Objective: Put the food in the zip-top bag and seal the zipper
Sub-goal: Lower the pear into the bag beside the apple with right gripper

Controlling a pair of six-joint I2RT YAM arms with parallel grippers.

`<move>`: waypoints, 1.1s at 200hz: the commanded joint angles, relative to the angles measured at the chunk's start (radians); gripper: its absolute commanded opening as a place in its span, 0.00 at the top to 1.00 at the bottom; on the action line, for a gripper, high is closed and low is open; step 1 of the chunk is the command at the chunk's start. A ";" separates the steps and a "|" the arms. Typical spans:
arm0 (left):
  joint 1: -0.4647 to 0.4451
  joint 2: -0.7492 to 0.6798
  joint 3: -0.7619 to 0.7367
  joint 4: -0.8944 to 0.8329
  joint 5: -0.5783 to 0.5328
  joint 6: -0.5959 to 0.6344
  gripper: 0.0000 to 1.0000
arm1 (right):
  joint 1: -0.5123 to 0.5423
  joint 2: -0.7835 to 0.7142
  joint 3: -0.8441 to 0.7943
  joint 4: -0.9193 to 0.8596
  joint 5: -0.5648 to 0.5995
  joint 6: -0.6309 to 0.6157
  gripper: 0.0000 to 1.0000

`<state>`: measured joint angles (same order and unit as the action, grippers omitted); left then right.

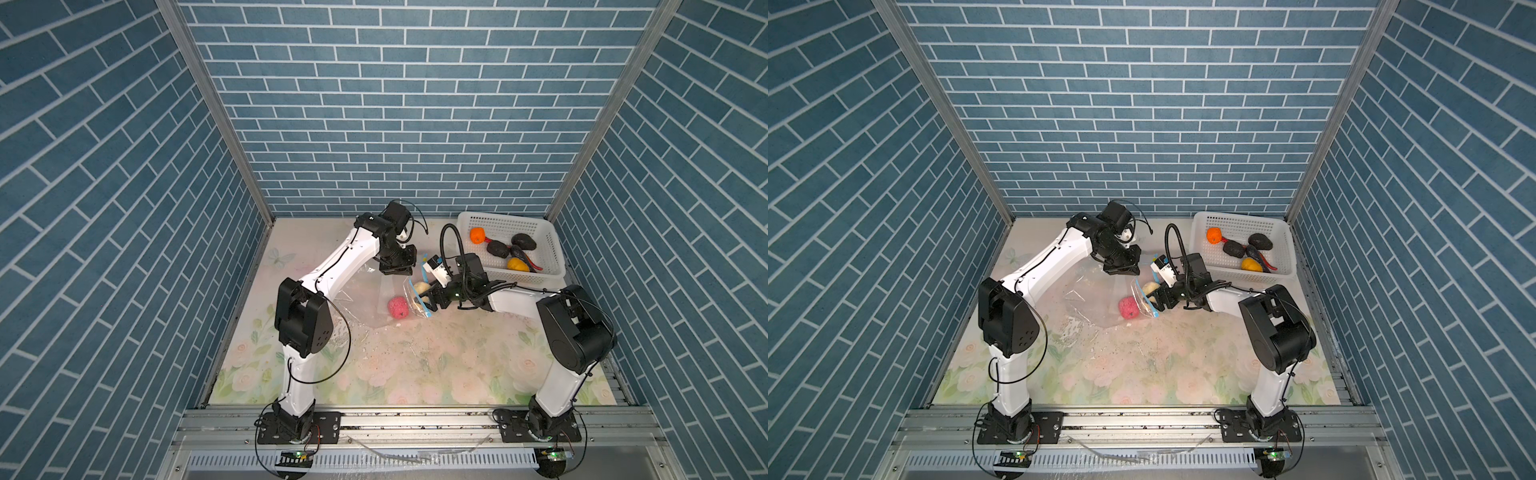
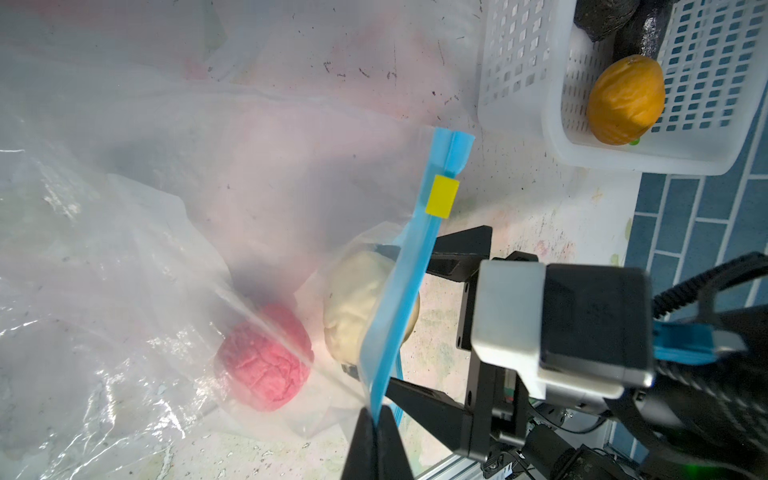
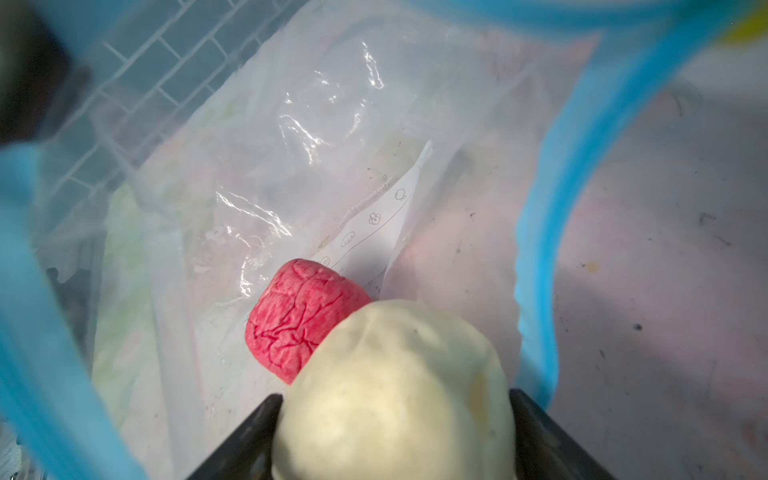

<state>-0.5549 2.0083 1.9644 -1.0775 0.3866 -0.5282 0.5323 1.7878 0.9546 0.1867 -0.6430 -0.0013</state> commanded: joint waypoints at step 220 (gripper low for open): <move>0.000 -0.050 -0.040 0.031 0.014 -0.008 1.00 | 0.041 0.005 0.086 -0.039 -0.009 0.003 0.16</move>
<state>-0.5549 2.0006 1.9347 -1.0523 0.3916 -0.5350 0.5694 1.7878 0.9886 0.1600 -0.6540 0.0212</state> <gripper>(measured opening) 0.044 0.831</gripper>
